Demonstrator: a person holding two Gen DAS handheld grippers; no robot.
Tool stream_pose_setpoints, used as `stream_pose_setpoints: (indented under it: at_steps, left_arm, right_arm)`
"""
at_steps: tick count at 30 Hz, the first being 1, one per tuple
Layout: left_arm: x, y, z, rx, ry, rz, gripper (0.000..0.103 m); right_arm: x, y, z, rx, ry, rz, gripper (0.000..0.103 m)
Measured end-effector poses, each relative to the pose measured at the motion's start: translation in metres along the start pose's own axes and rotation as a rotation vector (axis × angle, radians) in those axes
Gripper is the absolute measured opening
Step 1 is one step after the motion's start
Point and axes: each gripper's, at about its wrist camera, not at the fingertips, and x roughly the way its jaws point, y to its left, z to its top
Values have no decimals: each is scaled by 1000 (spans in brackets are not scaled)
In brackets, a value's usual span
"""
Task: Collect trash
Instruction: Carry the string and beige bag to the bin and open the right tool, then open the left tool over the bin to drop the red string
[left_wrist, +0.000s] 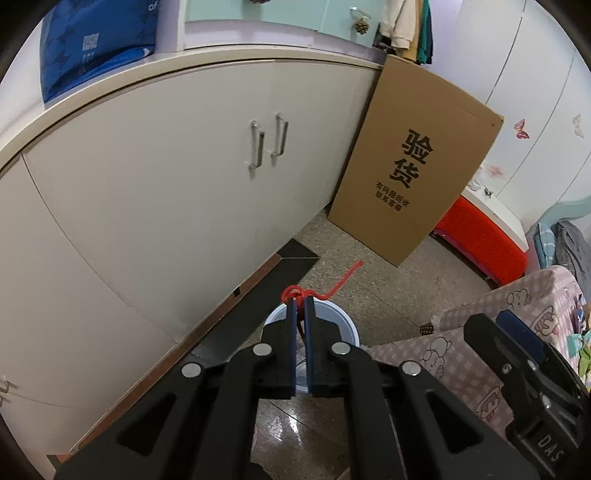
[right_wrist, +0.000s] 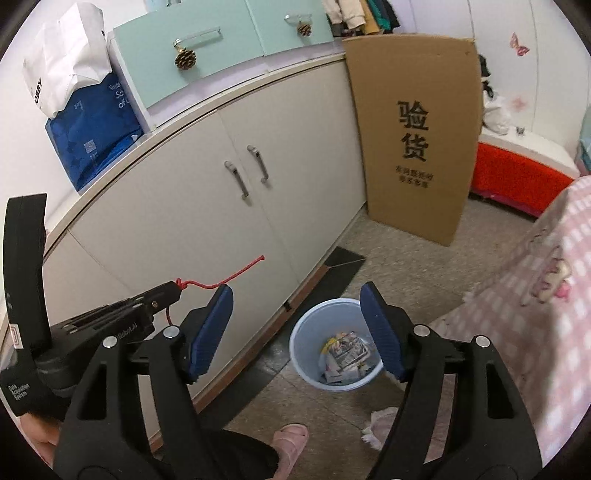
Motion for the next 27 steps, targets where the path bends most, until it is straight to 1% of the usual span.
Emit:
stream_pose_setpoints:
  at_steps: [9, 17, 21, 22, 23, 24, 25, 26, 27]
  left_arm:
    - [-7, -20, -2, 25, -8, -6, 4]
    - [5, -44, 7, 32, 2, -21, 4]
    - [11, -60, 12, 41, -16, -34, 6]
    - [14, -63, 13, 40, -15, -35, 8]
    - [17, -64, 14, 38, -10, -35, 14]
    - [22, -65, 14, 37, 8, -37, 41]
    - [25, -66, 14, 41, 18, -37, 70]
    - [26, -67, 12, 47, 17, -35, 73]
    - [25, -68, 10, 63, 6, -25, 73]
  right_arm:
    - [-24, -18, -3, 34, -35, -39, 74]
    - [-48, -42, 2, 83, -119, -90, 76]
    - [-49, -54, 5, 106, -139, -110, 77]
    - [-47, -58, 5, 115, -135, -114, 77]
    - [-45, -61, 5, 123, -130, -115, 77]
    - [-45, -63, 4, 129, -128, -116, 77]
    - [-43, -66, 3, 137, -124, -116, 77]
    - [-43, -68, 3, 141, -121, -116, 77]
    - [-43, -69, 2, 143, -118, -117, 77]
